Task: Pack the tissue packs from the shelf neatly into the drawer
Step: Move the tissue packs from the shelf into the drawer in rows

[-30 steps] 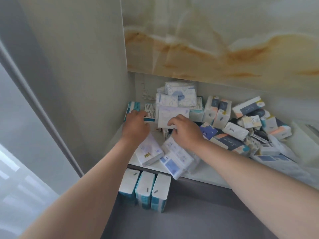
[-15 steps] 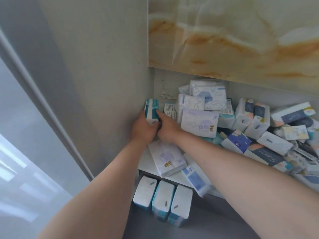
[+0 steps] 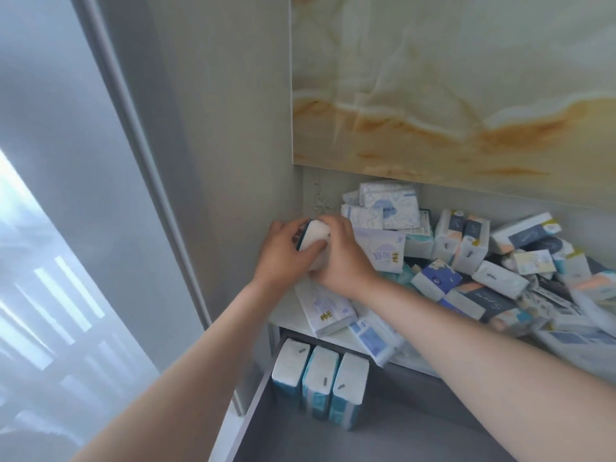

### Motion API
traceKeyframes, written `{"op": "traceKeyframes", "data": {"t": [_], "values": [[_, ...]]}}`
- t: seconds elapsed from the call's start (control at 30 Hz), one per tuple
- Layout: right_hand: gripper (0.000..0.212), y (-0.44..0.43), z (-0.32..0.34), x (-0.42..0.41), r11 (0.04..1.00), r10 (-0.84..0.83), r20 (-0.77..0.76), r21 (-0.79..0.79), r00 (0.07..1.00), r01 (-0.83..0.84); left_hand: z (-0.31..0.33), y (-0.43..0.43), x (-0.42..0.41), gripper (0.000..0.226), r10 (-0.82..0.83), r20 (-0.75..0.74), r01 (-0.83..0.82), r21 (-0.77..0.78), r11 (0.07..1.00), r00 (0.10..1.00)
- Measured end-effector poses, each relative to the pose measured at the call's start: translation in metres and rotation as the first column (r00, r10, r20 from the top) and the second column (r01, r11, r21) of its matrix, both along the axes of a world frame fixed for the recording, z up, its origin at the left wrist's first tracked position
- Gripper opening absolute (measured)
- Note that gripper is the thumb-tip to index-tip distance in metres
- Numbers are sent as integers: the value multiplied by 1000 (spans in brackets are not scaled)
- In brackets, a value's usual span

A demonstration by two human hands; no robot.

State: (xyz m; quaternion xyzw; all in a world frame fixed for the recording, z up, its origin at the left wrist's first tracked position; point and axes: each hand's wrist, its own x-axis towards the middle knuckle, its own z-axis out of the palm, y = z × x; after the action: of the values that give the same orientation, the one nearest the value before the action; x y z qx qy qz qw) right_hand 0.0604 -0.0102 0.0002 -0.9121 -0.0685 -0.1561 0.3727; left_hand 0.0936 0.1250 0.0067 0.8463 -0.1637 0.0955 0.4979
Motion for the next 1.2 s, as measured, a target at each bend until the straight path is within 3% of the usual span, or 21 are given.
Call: {"op": "traceKeyframes", "data": {"t": [0.23,0.37,0.5,0.6,0.77,0.83,1.0,1.07,1.2], "values": [[90,20,13,-79,990,47,-220,138,974,-17,0,48,-63,50,-156,-259,142,-72,987,953],[85,29,-6,-115,987,126,-358,139,925,-81,-10,73,-87,45,-249,-468,288,14,957,848],[91,43,-36,-133,982,184,-532,139,827,-129,-43,93,-100,32,-215,-571,346,130,929,792],[91,54,-62,-139,985,154,-617,39,772,-166,-73,110,-104,36,-156,-594,359,240,902,789],[96,73,-115,-143,982,79,-646,-81,760,-170,-114,122,-114,43,-31,-561,334,447,830,827],[95,78,-131,-142,988,32,-644,-97,764,-123,-124,120,-116,47,-46,-515,349,511,786,856],[90,90,-154,-136,945,-140,-609,-318,781,-79,-143,114,-116,59,-102,-466,396,595,699,879],[89,92,-162,-134,956,-119,-620,-283,776,-79,-150,114,-116,64,-121,-472,434,640,635,873],[110,90,-166,-139,981,22,-696,-124,717,-150,-161,115,-115,78,-156,-449,458,712,533,880]]}}
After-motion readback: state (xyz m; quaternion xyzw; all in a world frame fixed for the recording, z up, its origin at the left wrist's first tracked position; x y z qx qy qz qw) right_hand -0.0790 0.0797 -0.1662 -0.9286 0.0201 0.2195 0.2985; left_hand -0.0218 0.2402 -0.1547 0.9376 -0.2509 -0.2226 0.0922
